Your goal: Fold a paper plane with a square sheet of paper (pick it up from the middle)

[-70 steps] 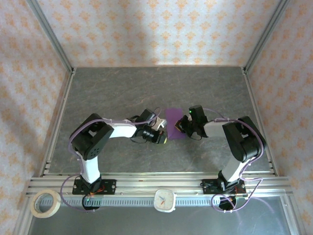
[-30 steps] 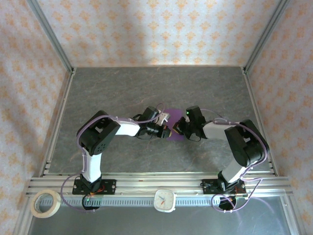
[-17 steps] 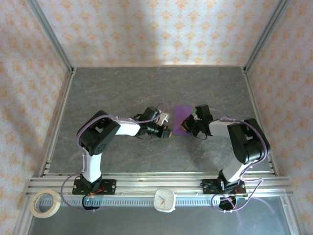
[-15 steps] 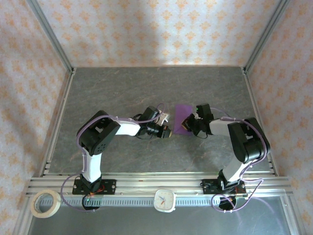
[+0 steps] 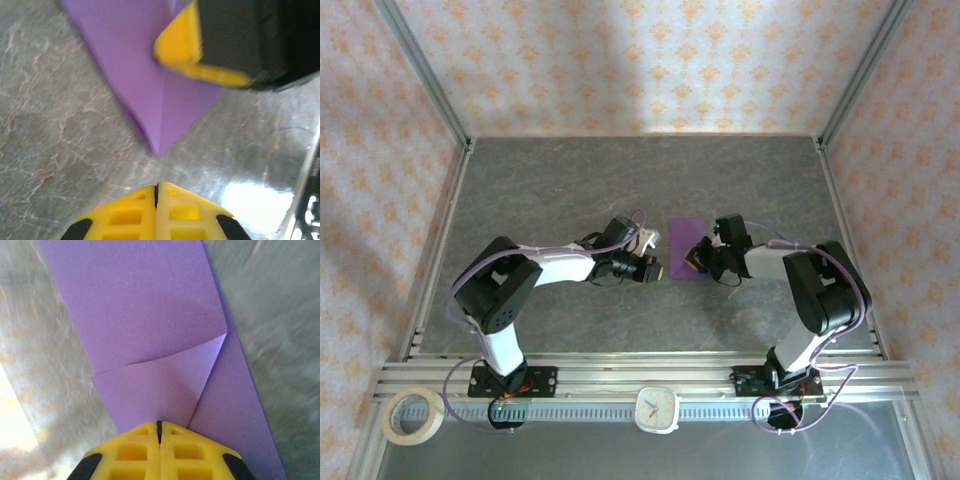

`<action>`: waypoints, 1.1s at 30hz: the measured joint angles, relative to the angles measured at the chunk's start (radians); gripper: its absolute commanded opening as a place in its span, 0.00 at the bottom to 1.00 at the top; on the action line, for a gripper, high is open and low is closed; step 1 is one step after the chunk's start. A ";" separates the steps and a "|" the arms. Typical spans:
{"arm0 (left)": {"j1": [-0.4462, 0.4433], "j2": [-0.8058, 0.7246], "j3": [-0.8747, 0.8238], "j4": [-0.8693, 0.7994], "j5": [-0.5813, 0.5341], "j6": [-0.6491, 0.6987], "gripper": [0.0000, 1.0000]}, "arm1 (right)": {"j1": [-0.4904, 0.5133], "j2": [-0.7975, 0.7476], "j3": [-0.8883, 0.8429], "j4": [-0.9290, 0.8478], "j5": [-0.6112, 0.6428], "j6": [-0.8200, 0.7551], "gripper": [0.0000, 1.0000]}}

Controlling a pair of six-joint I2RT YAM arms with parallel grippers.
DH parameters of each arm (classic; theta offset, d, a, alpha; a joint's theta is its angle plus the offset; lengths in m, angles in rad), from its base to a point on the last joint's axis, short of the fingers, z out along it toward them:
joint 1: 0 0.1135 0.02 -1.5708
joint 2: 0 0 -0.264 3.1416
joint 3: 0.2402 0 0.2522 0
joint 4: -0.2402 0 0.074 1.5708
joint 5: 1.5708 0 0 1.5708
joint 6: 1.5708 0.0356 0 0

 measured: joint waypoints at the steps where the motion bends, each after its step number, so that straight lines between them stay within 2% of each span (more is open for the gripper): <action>1: 0.000 -0.004 0.004 0.002 0.010 -0.005 0.00 | 0.013 -0.006 -0.009 0.004 -0.002 0.000 0.00; 7: -0.003 0.032 0.026 0.005 0.070 -0.014 0.00 | 0.054 -0.026 -0.040 0.024 -0.016 0.009 0.00; 20: -0.030 0.180 0.121 -0.023 0.048 -0.006 0.01 | 0.077 -0.026 -0.041 0.021 -0.032 0.011 0.00; 26: -0.028 0.184 0.119 -0.022 0.038 0.010 0.00 | 0.078 -0.027 -0.038 0.014 -0.030 0.011 0.00; 33: -0.029 0.171 0.060 0.068 0.037 0.021 0.00 | 0.077 -0.029 -0.004 -0.024 -0.011 0.023 0.00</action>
